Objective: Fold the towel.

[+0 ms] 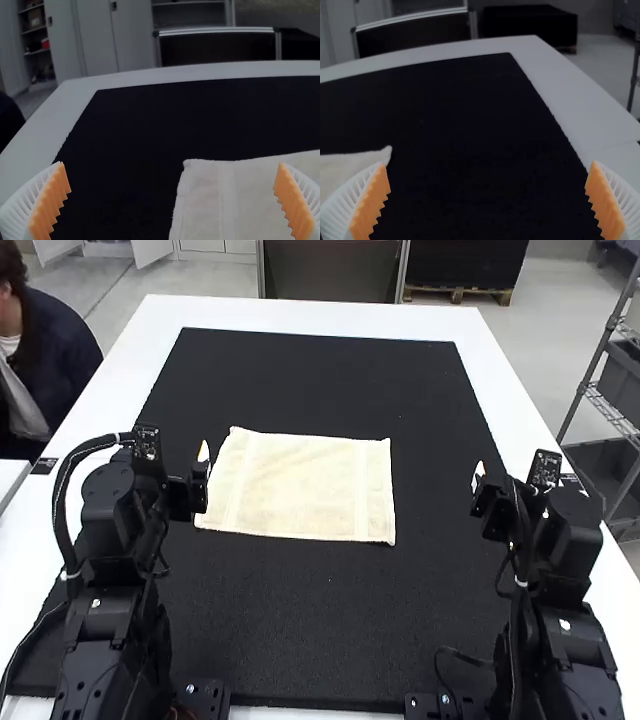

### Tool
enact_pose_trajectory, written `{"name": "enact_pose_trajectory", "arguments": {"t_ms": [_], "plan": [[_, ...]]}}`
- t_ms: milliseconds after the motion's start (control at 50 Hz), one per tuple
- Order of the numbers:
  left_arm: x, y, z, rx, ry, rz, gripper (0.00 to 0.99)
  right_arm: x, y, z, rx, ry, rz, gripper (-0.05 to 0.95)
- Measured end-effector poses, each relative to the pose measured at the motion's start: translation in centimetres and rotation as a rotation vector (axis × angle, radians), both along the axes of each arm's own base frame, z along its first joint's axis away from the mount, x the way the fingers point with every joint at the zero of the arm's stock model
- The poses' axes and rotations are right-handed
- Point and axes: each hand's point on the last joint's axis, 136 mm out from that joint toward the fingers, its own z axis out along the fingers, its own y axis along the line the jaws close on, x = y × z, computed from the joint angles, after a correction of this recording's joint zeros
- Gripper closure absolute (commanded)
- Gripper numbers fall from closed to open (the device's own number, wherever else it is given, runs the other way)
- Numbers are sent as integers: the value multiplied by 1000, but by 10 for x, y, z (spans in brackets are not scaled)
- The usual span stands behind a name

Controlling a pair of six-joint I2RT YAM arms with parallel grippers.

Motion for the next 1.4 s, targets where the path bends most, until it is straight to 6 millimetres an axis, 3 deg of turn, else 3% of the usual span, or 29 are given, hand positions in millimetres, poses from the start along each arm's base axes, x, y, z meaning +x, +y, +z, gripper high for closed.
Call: {"name": "enact_pose_trajectory", "arguments": {"t_ms": [400,580,720,800,840,980,1100,1180,1240,1400], "plan": [[0,0,0,3,-2,0,38,0,0,0,0,0,0,-10],[-1,0,22,39,-90,3,59,1,7,8,-76,-27,42,-3],[-9,6,65,67,-265,45,105,1,10,41,-144,-158,56,46],[-12,8,76,70,-307,62,105,-4,12,74,-154,-291,60,39],[-13,9,81,70,-313,66,103,-5,14,81,-152,-307,70,34],[-10,11,119,62,-313,76,69,-2,22,107,-111,-280,121,-2],[15,18,146,41,-229,94,43,23,23,127,-68,-172,144,-2],[41,25,141,28,-124,118,39,45,21,129,-48,-83,142,2],[59,32,124,19,-30,141,39,66,17,129,-36,-21,128,5],[95,49,47,10,239,214,39,109,4,103,-24,110,71,5]]}}
